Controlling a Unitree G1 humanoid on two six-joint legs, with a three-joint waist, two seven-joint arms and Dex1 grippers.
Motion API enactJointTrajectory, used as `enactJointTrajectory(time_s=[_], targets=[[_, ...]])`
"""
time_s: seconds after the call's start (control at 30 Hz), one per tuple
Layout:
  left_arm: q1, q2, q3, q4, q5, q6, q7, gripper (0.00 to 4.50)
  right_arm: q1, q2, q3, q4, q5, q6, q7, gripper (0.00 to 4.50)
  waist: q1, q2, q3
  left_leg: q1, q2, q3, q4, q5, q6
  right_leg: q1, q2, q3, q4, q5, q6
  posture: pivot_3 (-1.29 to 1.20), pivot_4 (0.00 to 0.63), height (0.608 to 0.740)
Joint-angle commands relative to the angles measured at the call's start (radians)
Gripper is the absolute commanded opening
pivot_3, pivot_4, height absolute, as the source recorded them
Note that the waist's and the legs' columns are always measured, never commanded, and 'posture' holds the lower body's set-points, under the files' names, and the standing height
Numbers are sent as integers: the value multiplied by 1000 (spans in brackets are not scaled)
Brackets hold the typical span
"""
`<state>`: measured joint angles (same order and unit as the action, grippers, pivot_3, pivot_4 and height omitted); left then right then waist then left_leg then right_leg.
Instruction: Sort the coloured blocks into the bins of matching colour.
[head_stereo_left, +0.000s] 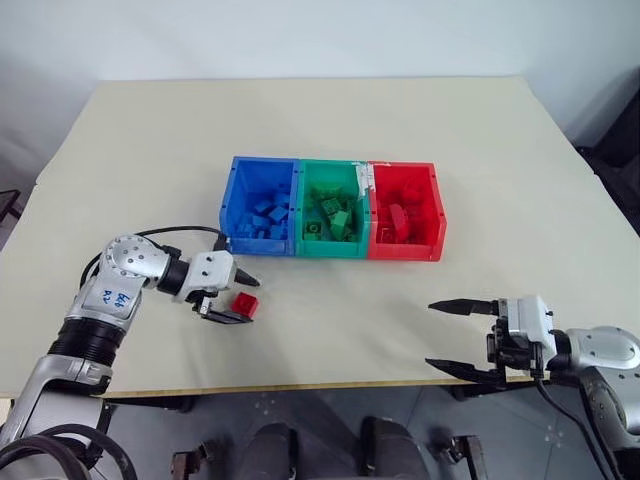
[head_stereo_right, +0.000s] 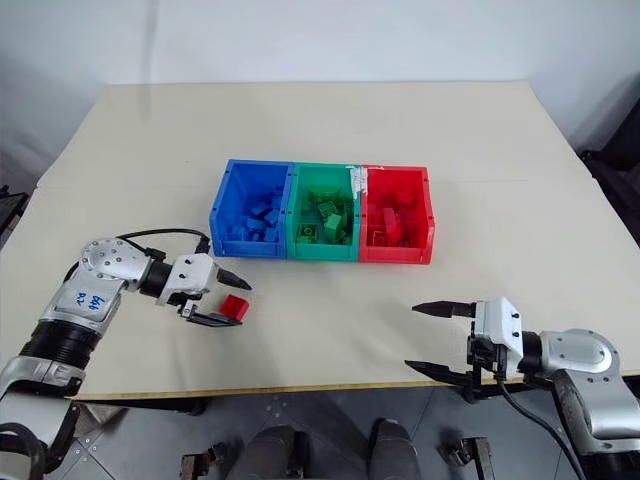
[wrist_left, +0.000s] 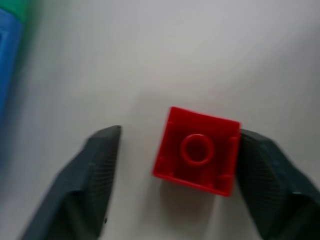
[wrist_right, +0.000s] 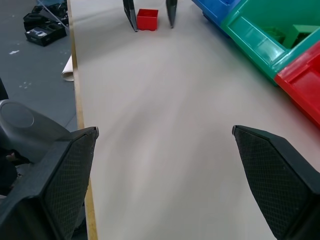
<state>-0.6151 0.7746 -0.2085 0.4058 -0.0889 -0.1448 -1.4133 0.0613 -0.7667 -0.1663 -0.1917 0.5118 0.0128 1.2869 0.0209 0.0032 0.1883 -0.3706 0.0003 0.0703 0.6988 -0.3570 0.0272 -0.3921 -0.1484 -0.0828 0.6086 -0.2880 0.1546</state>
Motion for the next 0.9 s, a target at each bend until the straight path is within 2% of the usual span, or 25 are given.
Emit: enactJointTrajectory(time_s=[0.03,0.1,0.2,0.37,0.47,0.63,0.77,0.9], targets=[[12,-4,-1,-15,-1,35,-2,2103,17,-4,-38,-58,29,15,-28,4500,2,0,0,0,0,-2,0,0,0,0,0,0,0,0,0,0,150,740],[-3,-47,40,-82,-85,179,27,1501,34,-2,-48,-85,39,26,-47,4500,6,0,0,0,0,-3,1,0,0,0,0,0,1,0,0,0,150,740],[-49,-123,94,-190,-191,371,96,1491,68,18,-79,-127,56,41,-104,4500,12,0,0,-2,0,-7,2,0,1,0,-1,0,1,0,0,0,150,740],[-171,-299,101,-205,-220,455,244,1491,75,155,-134,-183,57,43,-329,4500,9,-3,0,-3,-2,-8,2,0,2,0,-1,0,0,1,1,0,150,740],[-269,-425,88,-80,-176,398,342,1491,79,220,-126,-194,-4,12,-422,4500,6,-3,0,-2,-3,-8,2,0,2,1,-1,0,-1,1,2,0,150,740],[-487,-625,84,303,-78,167,513,1491,114,292,-105,-234,-78,-16,-531,4500,8,-3,0,-4,-4,-3,1,0,2,0,-1,-1,-3,1,2,0,150,740],[-613,-713,101,555,-48,49,565,1491,136,308,-100,-252,-116,-29,-575,4500,5,-3,1,-5,-4,1,0,0,2,0,-1,-2,-6,1,3,0,150,740],[-683,-760,106,711,-11,-38,593,1491,150,327,-97,-272,-129,-40,-613,4500,4,-3,1,-5,-4,1,-2,0,3,-1,0,-2,-7,1,3,0,150,740]])
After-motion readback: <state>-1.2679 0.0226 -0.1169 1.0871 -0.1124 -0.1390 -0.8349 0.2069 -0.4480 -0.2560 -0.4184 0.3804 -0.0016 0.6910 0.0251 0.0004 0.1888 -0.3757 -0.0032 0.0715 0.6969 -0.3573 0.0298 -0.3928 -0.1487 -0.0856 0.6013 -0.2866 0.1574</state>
